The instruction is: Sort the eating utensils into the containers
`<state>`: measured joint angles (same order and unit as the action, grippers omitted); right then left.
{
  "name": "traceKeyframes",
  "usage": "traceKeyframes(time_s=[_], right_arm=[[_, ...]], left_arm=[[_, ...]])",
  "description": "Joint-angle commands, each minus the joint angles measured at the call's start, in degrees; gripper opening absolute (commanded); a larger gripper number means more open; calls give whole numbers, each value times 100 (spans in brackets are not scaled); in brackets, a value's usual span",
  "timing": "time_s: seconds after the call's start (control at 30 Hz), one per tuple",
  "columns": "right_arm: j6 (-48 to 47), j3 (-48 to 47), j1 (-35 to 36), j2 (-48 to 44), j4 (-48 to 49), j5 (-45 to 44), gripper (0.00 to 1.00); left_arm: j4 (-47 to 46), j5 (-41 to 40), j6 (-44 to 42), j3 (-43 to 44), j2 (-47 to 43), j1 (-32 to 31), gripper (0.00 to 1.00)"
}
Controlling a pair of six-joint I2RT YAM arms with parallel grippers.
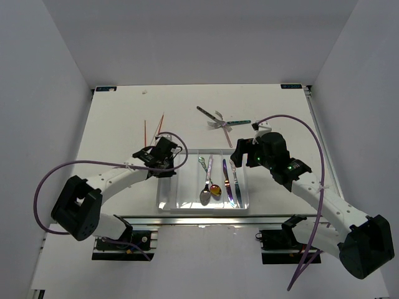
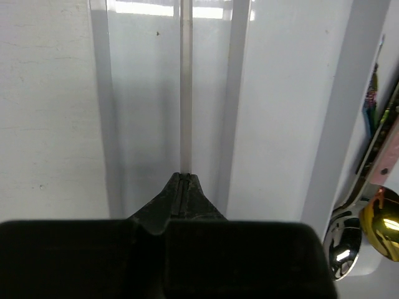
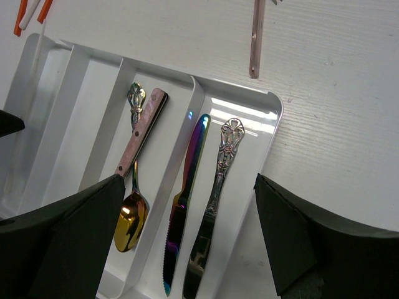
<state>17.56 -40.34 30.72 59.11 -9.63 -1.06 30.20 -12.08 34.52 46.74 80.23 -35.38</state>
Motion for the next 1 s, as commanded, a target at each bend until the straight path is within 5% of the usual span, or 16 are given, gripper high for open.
traceKeyframes(time_s=[0.0,0.33,0.43,0.57,0.83,0.97], right_arm=[[-42,-27,-31,21,181,53,89],[-34,-9,-31,39,198,238,89],[-25,-1,-31,48,198,247,89],[-25,-9,-31,74,207,255,89],[-25,-44,-31,101,198,256,89],[-25,-27,-31,39,207,255,89]], left_arm=[[-251,-128,318,-112,-393,-75,0],[-146,-172,353,-455,-447,-154,1],[-128,-181,362,-464,-473,-171,13],[-23,-172,371,-394,-587,-207,42],[530,-759,283,185,-903,-233,65],[891,-1567,-32,887,-545,-76,95]])
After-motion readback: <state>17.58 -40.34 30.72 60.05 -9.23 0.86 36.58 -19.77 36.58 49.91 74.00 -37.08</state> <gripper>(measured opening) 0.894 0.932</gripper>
